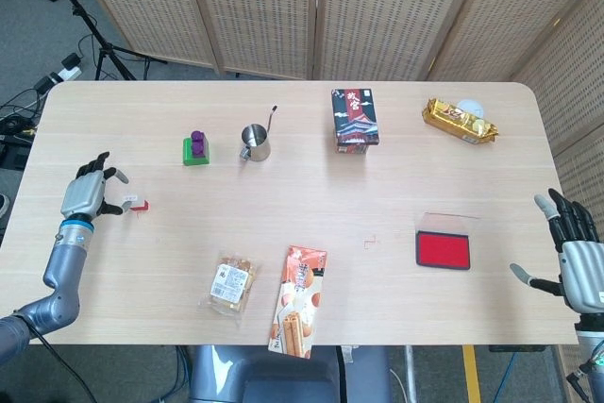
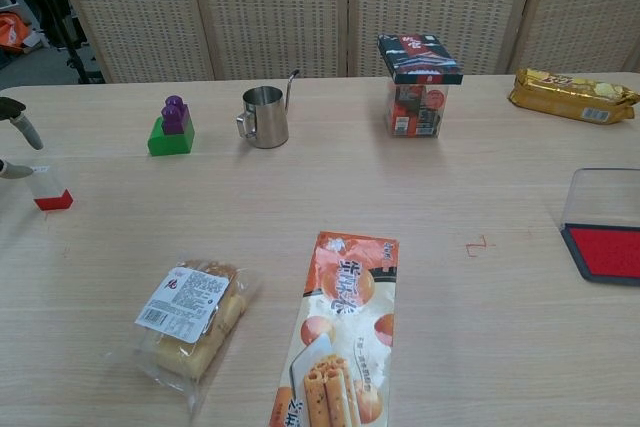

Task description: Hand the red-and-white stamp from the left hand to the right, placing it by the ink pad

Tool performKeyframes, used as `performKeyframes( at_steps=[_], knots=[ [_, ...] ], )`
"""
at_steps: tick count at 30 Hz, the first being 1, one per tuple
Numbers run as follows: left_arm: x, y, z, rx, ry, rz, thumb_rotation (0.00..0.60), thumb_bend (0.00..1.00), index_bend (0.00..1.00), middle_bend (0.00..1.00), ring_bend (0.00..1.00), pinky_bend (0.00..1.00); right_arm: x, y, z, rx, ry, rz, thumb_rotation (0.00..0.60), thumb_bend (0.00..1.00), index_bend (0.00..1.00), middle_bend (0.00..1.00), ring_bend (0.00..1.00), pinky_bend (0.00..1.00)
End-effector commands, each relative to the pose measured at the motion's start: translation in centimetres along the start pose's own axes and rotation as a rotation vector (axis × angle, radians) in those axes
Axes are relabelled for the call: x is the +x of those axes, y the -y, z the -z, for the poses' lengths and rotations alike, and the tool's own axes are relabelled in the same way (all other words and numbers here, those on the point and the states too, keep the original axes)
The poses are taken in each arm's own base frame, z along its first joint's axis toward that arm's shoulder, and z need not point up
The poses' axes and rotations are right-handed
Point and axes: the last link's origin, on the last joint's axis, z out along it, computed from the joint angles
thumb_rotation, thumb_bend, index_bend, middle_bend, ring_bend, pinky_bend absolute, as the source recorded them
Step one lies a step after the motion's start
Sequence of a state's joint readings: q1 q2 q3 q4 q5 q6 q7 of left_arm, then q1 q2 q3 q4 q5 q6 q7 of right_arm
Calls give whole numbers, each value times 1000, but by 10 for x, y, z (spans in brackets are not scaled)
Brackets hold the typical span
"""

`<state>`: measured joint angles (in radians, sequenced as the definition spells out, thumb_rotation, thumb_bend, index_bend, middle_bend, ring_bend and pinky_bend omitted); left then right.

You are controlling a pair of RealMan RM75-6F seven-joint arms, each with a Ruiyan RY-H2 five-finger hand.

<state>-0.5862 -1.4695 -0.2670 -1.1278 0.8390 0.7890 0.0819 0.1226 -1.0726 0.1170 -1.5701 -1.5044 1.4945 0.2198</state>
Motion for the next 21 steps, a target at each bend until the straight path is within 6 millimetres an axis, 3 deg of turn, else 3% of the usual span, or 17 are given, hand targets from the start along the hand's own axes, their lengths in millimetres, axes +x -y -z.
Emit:
performKeyframes(
  at_steps=[1,16,21],
  knots=[
    [-3,0,0,2,7,-1,600,258,432,0,0,0,0,0,0,0,1,0,600,0,0,0,0,0],
    [-17,-3,-7,19,7,-25,600,258,544,0,0,0,1,-2,0,-4,3,-11,600,0,0,0,0,0],
    [-20,-7,-8,27,-7,-42,600,316,553,0,0,0,1,-2,0,-4,5,-15,600,0,0,0,0,0]
  ],
)
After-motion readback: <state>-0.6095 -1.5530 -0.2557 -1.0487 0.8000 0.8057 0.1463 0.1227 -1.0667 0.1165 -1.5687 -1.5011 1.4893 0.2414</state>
